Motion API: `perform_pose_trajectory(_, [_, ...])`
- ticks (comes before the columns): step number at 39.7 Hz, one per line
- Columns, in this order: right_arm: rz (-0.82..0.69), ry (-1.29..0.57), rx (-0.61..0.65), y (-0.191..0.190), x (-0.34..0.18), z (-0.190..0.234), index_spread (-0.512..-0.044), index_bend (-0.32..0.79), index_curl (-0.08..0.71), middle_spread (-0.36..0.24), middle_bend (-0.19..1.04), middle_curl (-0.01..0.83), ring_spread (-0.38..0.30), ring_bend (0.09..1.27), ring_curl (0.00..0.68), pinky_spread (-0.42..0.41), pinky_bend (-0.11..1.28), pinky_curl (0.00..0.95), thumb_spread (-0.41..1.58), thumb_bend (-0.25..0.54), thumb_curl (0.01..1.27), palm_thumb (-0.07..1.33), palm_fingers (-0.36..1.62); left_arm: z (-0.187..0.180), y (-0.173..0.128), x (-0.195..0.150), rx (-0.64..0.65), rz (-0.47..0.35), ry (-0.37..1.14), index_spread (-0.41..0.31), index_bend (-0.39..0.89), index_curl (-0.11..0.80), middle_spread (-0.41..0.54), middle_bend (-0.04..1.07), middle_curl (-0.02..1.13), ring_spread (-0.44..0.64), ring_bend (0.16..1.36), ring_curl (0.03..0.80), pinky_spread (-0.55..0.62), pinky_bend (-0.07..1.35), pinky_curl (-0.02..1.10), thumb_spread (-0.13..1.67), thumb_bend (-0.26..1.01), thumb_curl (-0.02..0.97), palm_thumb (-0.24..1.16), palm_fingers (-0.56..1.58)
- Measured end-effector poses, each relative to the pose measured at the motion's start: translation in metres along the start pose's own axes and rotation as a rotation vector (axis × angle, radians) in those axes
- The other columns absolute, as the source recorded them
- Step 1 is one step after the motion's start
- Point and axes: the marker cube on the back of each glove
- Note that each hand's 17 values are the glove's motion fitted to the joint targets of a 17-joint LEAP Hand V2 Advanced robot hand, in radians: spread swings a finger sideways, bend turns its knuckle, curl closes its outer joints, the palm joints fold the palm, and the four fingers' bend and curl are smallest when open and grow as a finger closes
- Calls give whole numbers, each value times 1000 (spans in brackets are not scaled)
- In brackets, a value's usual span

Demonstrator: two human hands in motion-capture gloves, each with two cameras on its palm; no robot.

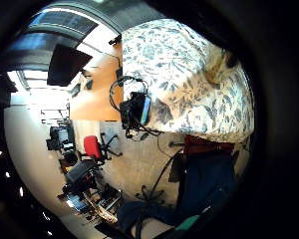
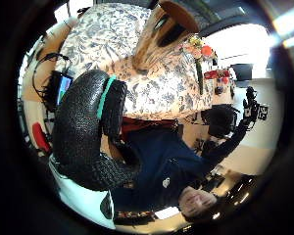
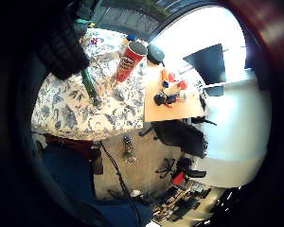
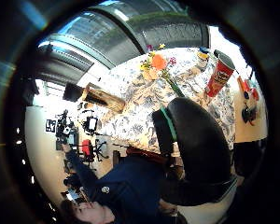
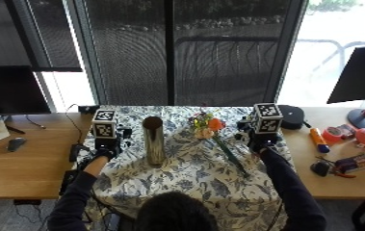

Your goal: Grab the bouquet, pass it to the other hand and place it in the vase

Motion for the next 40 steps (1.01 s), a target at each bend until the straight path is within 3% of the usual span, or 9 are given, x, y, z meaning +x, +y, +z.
perform_pose_trajectory(6, [-16,-5,-4,-3,0,6,-280,122,94,-25,200,111,-5,465,170,92,437,178,770,267,114,419,429,-2,5,8,8,36,13,23,119,60,181,219,116,260,461,131,295,343,128,783,167,91,272,223])
perform_pose_trajectory(15, [-22,-23,-10,-10,-1,10,-342,130,144,-31,204,184,-7,478,219,115,441,235,1068,243,166,444,402,-3,8,15,18,58,27,30,135,117,225,224,186,346,513,173,377,361,187,1069,140,148,285,179])
perform_pose_trajectory(23, [-46,-35,11,-14,-17,9,-360,127,166,-33,212,234,-7,482,242,122,430,261,1181,204,201,451,400,-1,7,21,36,64,40,31,141,157,238,226,230,373,530,194,403,368,221,1170,106,186,291,156])
perform_pose_trajectory(31, [-28,-65,21,-12,-35,0,-363,107,174,-29,225,272,-13,509,265,125,432,282,1231,169,227,470,438,-3,15,49,113,133,41,32,138,186,249,226,263,385,545,209,413,370,247,1214,72,216,300,140])
perform_pose_trajectory(38, [144,-135,-84,-38,-18,9,-347,81,163,-26,262,308,-30,549,291,116,455,304,1235,131,249,483,506,2,12,70,225,204,-9,32,138,203,256,218,285,389,559,220,417,376,266,1233,44,236,309,125])
perform_pose_trajectory(40, [229,-168,-118,-43,-14,10,-308,70,157,-24,282,320,-38,576,303,115,469,310,1230,117,257,482,571,2,15,77,235,230,-15,32,138,207,257,217,291,390,562,222,413,376,270,1238,38,242,313,123])
